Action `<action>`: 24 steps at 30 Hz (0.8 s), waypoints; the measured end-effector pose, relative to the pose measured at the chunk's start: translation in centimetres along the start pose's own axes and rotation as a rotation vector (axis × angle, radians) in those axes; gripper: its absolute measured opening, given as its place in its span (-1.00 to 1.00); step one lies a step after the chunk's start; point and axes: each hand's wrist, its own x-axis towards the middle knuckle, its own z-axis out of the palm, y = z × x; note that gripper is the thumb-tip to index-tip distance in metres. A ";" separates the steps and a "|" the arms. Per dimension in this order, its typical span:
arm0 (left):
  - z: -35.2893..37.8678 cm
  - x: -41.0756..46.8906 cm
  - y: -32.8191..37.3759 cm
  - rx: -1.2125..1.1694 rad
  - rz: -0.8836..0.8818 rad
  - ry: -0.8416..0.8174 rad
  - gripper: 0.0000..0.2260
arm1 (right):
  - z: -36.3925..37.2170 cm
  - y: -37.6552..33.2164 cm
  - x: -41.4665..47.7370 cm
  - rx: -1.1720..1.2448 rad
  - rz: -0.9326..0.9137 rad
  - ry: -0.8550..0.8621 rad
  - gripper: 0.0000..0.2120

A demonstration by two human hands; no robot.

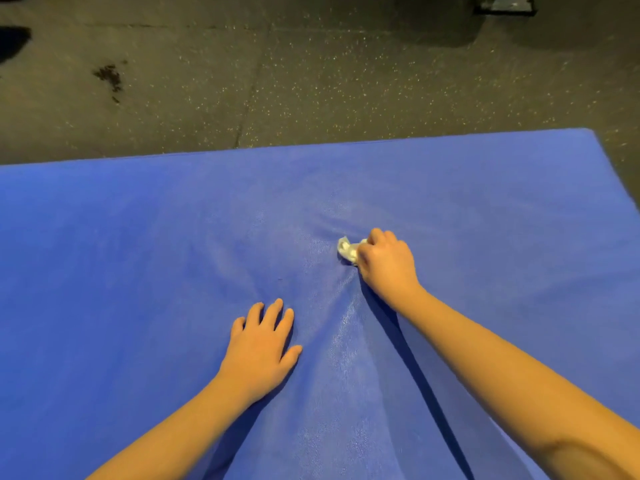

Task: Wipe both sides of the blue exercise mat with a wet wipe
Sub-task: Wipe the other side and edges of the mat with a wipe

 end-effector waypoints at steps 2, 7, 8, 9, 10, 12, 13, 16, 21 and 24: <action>-1.2 1.7 -1.0 -0.078 0.039 0.048 -0.51 | 0.6 -0.5 -0.3 0.042 0.026 0.021 -0.62; -4.7 8.0 -2.0 -0.026 0.010 -0.025 -0.27 | 0.5 -0.1 -1.5 0.072 -0.303 -0.028 -0.75; -4.8 8.6 -2.0 -0.012 -0.007 -0.071 -0.24 | 0.4 0.6 -0.8 0.059 -0.294 -0.026 -0.76; -4.6 8.9 -2.0 0.007 -0.015 -0.082 -0.23 | 0.2 1.2 0.3 0.058 -0.244 -0.024 -0.75; -4.4 8.9 -1.9 0.010 -0.013 -0.071 -0.23 | 0.2 1.8 1.6 0.069 -0.154 -0.003 -0.74; -4.2 8.6 -1.7 0.000 -0.020 -0.057 -0.23 | 0.2 2.5 3.5 0.129 0.073 0.065 -0.80; -4.3 8.7 -1.7 0.000 -0.023 -0.058 -0.23 | 0.5 2.6 4.2 0.114 0.153 0.084 -0.87; -5.2 9.2 -1.6 0.021 0.006 -0.045 -0.20 | 0.9 1.7 4.0 0.175 -0.047 0.001 -0.92; -7.0 10.5 -1.7 0.136 0.058 -0.061 -0.29 | 1.0 3.9 6.3 0.098 -0.212 -0.041 -0.70; -8.3 11.8 -1.5 0.070 0.021 -0.077 -0.28 | 0.5 5.6 8.4 0.078 0.111 0.060 -0.87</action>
